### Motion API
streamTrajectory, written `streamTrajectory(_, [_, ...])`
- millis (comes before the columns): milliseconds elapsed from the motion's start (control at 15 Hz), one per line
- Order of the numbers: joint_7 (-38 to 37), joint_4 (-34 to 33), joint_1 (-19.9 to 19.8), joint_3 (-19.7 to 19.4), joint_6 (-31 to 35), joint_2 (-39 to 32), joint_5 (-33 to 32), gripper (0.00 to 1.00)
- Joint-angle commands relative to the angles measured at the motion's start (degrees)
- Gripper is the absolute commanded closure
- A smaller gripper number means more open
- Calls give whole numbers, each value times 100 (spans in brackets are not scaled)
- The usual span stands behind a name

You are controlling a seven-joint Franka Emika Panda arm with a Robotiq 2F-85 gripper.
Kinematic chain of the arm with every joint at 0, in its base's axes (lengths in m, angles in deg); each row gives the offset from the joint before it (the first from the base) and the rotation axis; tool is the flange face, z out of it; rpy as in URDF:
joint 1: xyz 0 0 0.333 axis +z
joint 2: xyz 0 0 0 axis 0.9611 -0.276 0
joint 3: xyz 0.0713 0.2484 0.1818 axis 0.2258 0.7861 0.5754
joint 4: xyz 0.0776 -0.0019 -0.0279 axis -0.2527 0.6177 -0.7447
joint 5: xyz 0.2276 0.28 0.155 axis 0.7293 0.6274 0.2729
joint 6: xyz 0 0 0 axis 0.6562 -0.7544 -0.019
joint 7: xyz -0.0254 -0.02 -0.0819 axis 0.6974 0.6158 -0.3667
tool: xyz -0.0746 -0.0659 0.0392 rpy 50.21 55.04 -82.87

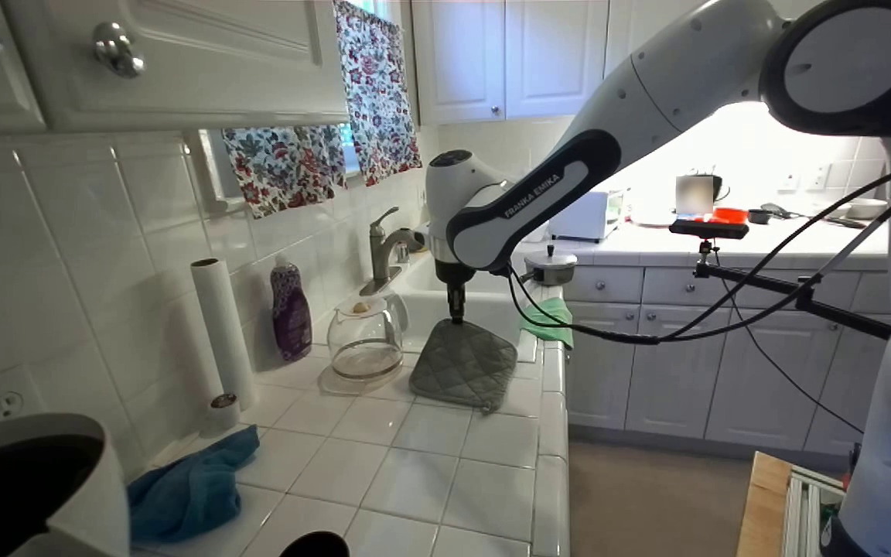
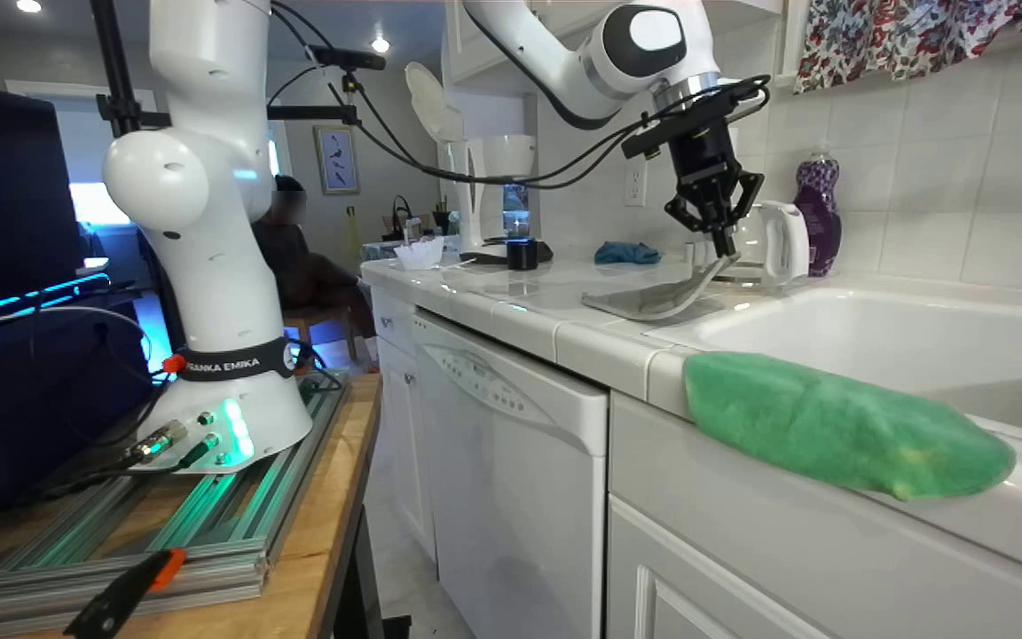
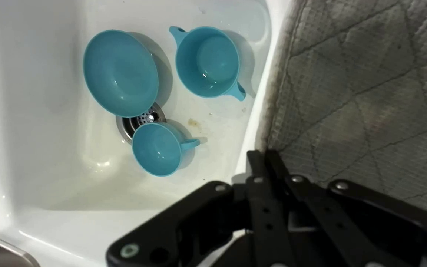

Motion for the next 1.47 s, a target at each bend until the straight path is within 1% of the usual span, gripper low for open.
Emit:
streamTrajectory(0, [-249,-208,71,14,-33,-213,-135,99])
streamTrajectory(267, [-158,-213,102,45,-26,-253,-124,99])
streamTrajectory(733, [-217,-237,122,55,-58,-266,-106,99])
streamTrajectory(800, [-247,-246,128,50,-100,-265,-108,69])
streamTrajectory(867, [-254,-252,129,48,-118,-265,-106,68])
streamTrajectory(1200, [-327,-237,108,45,-141,-208,-43,35])
streamTrajectory(1400, [-323,-103,18,22,-126,-2,85,13])
